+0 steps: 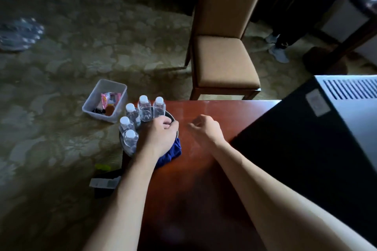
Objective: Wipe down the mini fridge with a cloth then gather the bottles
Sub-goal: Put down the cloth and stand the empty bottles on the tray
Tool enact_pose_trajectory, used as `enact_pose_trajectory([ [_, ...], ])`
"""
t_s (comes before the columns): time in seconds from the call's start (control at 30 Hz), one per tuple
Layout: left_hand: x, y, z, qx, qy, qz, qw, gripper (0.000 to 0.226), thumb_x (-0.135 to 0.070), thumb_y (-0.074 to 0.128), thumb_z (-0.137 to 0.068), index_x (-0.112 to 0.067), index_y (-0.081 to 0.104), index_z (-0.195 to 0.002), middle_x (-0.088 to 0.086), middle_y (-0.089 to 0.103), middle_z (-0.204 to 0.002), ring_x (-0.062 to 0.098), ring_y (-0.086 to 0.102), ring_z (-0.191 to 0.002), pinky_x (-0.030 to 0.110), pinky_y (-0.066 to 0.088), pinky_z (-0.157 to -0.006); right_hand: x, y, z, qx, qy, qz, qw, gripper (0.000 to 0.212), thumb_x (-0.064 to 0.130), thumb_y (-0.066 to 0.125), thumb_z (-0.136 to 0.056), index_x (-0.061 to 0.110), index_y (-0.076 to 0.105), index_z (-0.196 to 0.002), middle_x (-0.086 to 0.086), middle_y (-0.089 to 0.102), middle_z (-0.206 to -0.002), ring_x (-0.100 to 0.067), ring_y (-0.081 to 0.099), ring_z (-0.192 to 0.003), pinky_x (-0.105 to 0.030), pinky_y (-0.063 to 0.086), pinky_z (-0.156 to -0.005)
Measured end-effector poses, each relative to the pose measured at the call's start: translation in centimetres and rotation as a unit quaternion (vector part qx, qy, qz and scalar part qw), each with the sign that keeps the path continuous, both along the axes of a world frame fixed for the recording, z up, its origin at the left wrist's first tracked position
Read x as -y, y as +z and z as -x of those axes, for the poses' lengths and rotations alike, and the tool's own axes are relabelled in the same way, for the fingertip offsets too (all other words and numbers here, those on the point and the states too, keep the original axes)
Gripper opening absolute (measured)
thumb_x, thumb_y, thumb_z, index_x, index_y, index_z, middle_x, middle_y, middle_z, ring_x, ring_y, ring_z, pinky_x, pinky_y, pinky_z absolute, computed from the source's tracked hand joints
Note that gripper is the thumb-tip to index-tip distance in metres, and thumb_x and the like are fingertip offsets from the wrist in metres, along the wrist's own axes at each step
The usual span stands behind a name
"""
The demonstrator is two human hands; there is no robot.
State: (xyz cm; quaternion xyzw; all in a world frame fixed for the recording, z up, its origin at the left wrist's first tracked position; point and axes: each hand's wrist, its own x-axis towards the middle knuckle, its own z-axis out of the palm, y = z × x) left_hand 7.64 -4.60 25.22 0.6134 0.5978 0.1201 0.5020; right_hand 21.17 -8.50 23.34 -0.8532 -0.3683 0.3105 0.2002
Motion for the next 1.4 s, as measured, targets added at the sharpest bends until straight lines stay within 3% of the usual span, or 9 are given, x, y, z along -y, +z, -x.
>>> enact_pose_trajectory([
  [0.17,5.2,4.9,-2.4,-0.006,-0.065,-0.064,0.996,0.027,-0.04,0.054,-0.091,-0.023,0.068,-0.105,-0.001,0.071,-0.101,0.021,0.062,-0.101,0.037,0.049,-0.094,5.9,4.9,-2.2,-0.022,-0.033,-0.039,0.998,0.029,0.04,0.061,-0.083,0.016,0.068,-0.097,-0.006,0.072,-0.097,-0.025,0.067,-0.094,-0.035,0.054,-0.083],
  [0.3,10.8,8.7,-5.4,-0.001,-0.091,-0.118,0.989,0.028,-0.044,0.052,-0.088,-0.025,0.068,-0.102,-0.003,0.071,-0.099,0.023,0.064,-0.099,0.04,0.051,-0.091,13.0,10.0,-3.6,-0.001,-0.049,-0.124,0.991,0.027,0.035,0.059,-0.086,0.01,0.067,-0.096,-0.006,0.071,-0.093,-0.024,0.066,-0.09,-0.038,0.054,-0.082],
  [0.4,16.7,11.2,-7.5,-0.012,-0.127,-0.15,0.981,0.027,-0.042,0.051,-0.09,-0.025,0.068,-0.102,-0.003,0.07,-0.102,0.022,0.063,-0.101,0.039,0.051,-0.092,20.2,12.2,-3.9,-0.04,-0.055,-0.158,0.985,0.029,0.035,0.056,-0.088,0.008,0.066,-0.089,-0.006,0.071,-0.08,-0.024,0.068,-0.08,-0.043,0.056,-0.076],
  [0.6,30.0,14.3,-10.7,-0.018,-0.22,-0.2,0.955,0.024,-0.042,0.048,-0.093,-0.031,0.066,-0.106,-0.012,0.067,-0.103,0.013,0.06,-0.098,0.028,0.044,-0.081,36.2,14.9,-7.3,-0.091,-0.114,-0.23,0.962,0.023,0.038,0.056,-0.085,0.019,0.07,-0.087,0.0,0.073,-0.076,-0.016,0.07,-0.079,-0.044,0.057,-0.08],
  [0.77,38.9,16.4,-15.8,0.037,-0.264,-0.206,0.941,0.02,-0.042,0.051,-0.092,-0.033,0.065,-0.102,-0.013,0.07,-0.098,0.013,0.064,-0.095,0.035,0.051,-0.089,48.1,16.8,-12.9,-0.057,-0.209,-0.279,0.935,0.029,0.045,0.055,-0.077,0.018,0.068,-0.077,-0.001,0.073,-0.07,-0.017,0.072,-0.073,-0.049,0.056,-0.081],
  [0.9,45.3,17.2,-20.1,0.059,-0.324,-0.206,0.922,0.017,-0.04,0.053,-0.091,-0.032,0.066,-0.096,-0.013,0.072,-0.092,0.011,0.066,-0.092,0.037,0.051,-0.093,54.5,17.2,-16.6,-0.025,-0.276,-0.288,0.917,0.046,0.059,0.051,-0.066,0.02,0.069,-0.082,-0.002,0.074,-0.078,-0.023,0.07,-0.085,-0.049,0.055,-0.084],
  [1.07,50.7,17.2,-24.8,0.082,-0.379,-0.206,0.898,0.02,-0.042,0.054,-0.091,-0.03,0.068,-0.099,-0.012,0.072,-0.091,0.009,0.067,-0.088,0.037,0.052,-0.09,60.4,16.6,-19.4,-0.01,-0.327,-0.269,0.906,0.028,0.043,0.06,-0.086,0.018,0.07,-0.095,-0.001,0.073,-0.084,-0.021,0.069,-0.087,-0.045,0.054,-0.087],
  [1.4,57.7,11.8,-37.3,0.019,-0.512,-0.138,0.848,0.027,-0.048,0.049,-0.091,-0.034,0.065,-0.109,-0.015,0.069,-0.098,0.011,0.063,-0.097,0.038,0.051,-0.091,68.8,12.1,-27.7,-0.016,-0.444,-0.19,0.875,0.024,0.043,0.06,-0.087,0.023,0.069,-0.097,0.005,0.072,-0.089,-0.016,0.068,-0.088,-0.039,0.053,-0.088],
])
